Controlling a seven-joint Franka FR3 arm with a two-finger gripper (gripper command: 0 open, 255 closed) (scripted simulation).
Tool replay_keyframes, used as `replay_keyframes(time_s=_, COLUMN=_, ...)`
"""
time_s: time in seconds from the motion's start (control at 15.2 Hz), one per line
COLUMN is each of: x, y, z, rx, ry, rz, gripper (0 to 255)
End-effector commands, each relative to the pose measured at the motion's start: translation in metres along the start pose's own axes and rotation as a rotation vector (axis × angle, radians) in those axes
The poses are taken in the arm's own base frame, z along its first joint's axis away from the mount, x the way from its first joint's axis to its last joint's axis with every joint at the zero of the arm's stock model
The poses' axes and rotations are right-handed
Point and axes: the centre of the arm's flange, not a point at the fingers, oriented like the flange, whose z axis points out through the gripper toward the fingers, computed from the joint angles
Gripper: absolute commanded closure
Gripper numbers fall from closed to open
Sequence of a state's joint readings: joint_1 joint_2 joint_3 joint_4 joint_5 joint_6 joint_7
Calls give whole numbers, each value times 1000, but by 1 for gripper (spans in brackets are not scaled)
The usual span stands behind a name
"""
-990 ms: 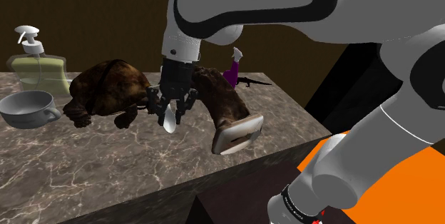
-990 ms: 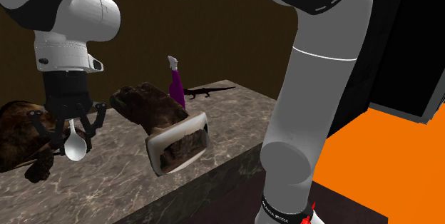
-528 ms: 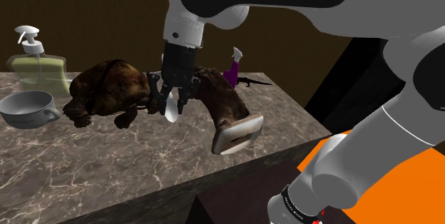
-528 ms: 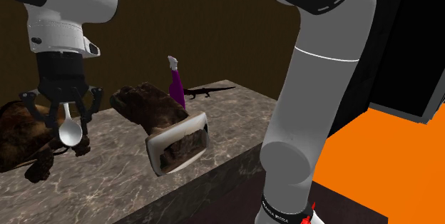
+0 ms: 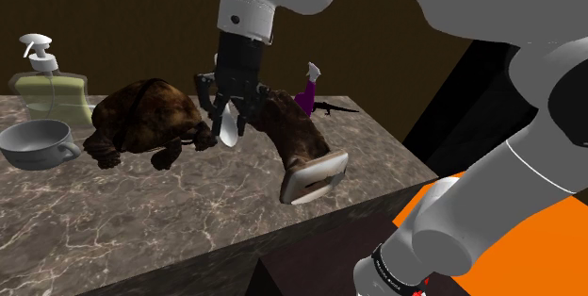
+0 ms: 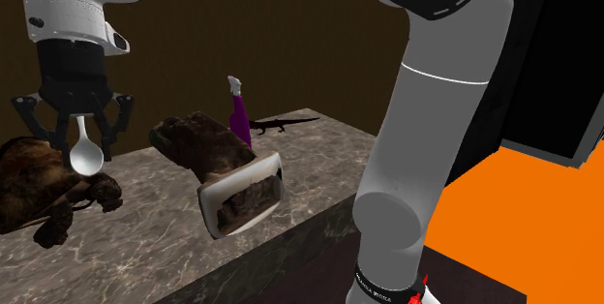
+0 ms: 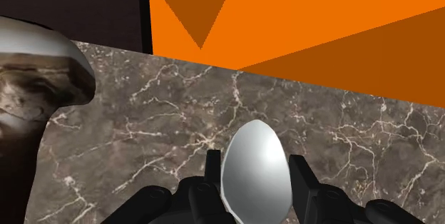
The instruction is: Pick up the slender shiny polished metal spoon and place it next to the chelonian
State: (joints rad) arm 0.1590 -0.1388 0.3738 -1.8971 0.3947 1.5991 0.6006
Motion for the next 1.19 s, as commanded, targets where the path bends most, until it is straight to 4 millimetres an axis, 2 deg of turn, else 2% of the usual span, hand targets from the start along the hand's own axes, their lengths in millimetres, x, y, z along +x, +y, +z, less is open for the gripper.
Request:
replay_keyframes(time_s=0.0, x=-2, y=-2, z=-11, rx=0, ry=0, rz=0, gripper=255)
replay_keyframes(time_s=0.79, x=-21, y=-12, z=-65, rx=0, ry=0, rz=0, gripper=255)
replay_keyframes(time_s=0.99, x=-46, y=24, z=-71, rx=0, ry=0, rz=0, gripper=255)
replay_keyframes(time_s=1.12, x=-43, y=25, z=-61, rx=0, ry=0, rz=0, gripper=255)
